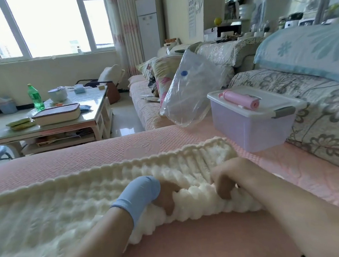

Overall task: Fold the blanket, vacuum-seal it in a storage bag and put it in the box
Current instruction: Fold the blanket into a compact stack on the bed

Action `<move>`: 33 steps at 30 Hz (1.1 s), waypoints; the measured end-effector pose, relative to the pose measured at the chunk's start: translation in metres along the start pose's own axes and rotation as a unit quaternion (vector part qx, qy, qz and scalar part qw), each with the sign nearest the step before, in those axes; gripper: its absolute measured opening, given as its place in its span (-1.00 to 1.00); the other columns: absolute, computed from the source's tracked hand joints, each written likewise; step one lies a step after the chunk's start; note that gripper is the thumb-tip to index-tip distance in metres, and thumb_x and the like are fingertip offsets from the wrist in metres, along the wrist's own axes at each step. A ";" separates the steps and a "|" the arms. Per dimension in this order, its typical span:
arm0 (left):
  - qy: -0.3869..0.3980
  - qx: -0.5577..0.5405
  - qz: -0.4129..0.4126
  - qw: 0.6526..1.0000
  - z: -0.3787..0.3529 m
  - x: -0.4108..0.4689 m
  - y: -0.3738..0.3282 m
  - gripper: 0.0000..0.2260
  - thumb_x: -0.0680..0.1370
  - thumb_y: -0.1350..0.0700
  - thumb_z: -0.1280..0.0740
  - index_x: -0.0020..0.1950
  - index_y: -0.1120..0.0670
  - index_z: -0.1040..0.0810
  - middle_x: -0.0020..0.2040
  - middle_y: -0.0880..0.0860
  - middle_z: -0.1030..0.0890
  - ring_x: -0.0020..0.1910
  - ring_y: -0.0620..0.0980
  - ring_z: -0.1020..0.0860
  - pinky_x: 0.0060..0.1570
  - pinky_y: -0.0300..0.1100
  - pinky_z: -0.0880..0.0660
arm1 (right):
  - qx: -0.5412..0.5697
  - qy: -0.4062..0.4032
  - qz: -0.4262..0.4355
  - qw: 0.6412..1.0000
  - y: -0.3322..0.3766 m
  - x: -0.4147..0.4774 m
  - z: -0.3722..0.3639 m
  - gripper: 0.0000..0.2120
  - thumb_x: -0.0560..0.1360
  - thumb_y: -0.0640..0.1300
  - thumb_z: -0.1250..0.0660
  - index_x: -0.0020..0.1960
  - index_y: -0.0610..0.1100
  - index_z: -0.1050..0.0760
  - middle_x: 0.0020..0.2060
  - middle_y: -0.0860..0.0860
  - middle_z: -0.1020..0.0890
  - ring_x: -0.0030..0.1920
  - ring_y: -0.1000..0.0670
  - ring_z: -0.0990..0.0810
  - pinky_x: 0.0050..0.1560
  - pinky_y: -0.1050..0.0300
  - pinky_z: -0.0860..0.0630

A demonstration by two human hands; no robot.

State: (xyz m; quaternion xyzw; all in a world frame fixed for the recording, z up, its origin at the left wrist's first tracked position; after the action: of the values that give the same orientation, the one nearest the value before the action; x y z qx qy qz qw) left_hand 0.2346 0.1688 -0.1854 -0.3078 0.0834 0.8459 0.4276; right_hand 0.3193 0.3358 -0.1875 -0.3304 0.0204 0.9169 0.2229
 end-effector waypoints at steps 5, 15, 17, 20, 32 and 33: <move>0.113 -0.030 -0.069 0.991 -0.021 -0.020 -0.022 -0.30 0.42 -0.16 -0.47 0.49 -0.12 -0.27 0.46 -0.06 -0.35 0.38 0.01 -0.36 0.36 -0.02 -0.35 | 0.185 0.126 0.048 0.973 -0.008 -0.022 -0.028 -0.69 0.45 -0.18 -0.47 0.18 -0.16 -0.58 -0.06 -0.10 -0.62 -0.11 -0.10 -0.62 -0.08 -0.04 -0.64; -0.197 -0.009 0.034 0.980 0.006 0.064 0.016 -0.42 0.55 -0.38 -0.05 0.54 -0.28 -0.05 0.60 -0.03 -0.02 0.57 0.10 0.11 0.48 0.14 0.09 | 0.208 -0.232 -0.009 0.950 -0.078 0.068 -0.021 -0.42 0.60 0.22 -0.13 0.59 0.15 -0.16 0.60 0.02 -0.17 0.60 -0.10 -0.10 0.56 -0.20 -0.06; -0.153 -0.019 0.084 0.984 -0.005 0.083 0.041 -0.29 0.48 -0.47 0.00 0.55 -0.27 0.12 0.60 0.00 0.17 0.54 0.16 0.28 0.46 0.17 0.25 | 0.165 -0.166 -0.007 0.972 -0.079 0.090 -0.037 -0.34 0.62 0.31 -0.03 0.62 0.18 0.13 0.63 0.00 0.11 0.62 -0.12 0.16 0.56 -0.29 0.13; -0.150 -0.086 0.151 0.973 -0.022 0.096 0.074 -0.19 0.39 -0.55 -0.02 0.53 -0.30 0.20 0.58 -0.06 0.26 0.53 0.19 0.31 0.46 0.23 0.18 | 0.180 -0.178 0.021 0.967 -0.077 0.101 -0.040 -0.36 0.64 0.29 0.01 0.62 0.19 0.19 0.63 0.02 0.17 0.61 -0.11 0.20 0.56 -0.28 0.15; -0.214 0.005 0.019 0.977 0.016 0.089 -0.039 -0.41 0.57 -0.37 0.12 0.57 -0.22 0.05 0.60 -0.05 0.03 0.57 0.05 0.05 0.48 0.13 0.04 | 0.391 -0.162 -0.148 0.893 -0.093 0.069 -0.061 -0.13 0.30 0.38 -0.32 0.53 0.05 -0.31 0.52 -0.16 -0.32 0.44 -0.20 -0.38 0.42 -0.09 -0.35; -0.188 -0.001 0.012 0.982 0.013 0.088 -0.049 -0.41 0.58 -0.36 0.10 0.57 -0.21 0.06 0.60 -0.04 0.03 0.57 0.06 0.05 0.49 0.11 0.04 | 0.421 -0.167 -0.110 0.885 -0.089 0.067 -0.060 -0.23 0.29 0.27 -0.37 0.47 0.06 -0.40 0.42 -0.10 -0.47 0.32 -0.14 -0.51 0.30 0.00 -0.45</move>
State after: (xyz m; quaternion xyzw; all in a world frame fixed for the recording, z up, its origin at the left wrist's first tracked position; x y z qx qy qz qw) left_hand 0.2278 0.2637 -0.2216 -0.1423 0.0041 0.8937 0.4254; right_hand 0.3468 0.4309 -0.2661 -0.0471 0.3306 0.8331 0.4409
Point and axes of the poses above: each hand's wrist, its own x-axis towards the middle knuckle, its own z-axis out of the back of the hand, y = z × x, the point moved 4 cm from there along x, towards the middle knuckle
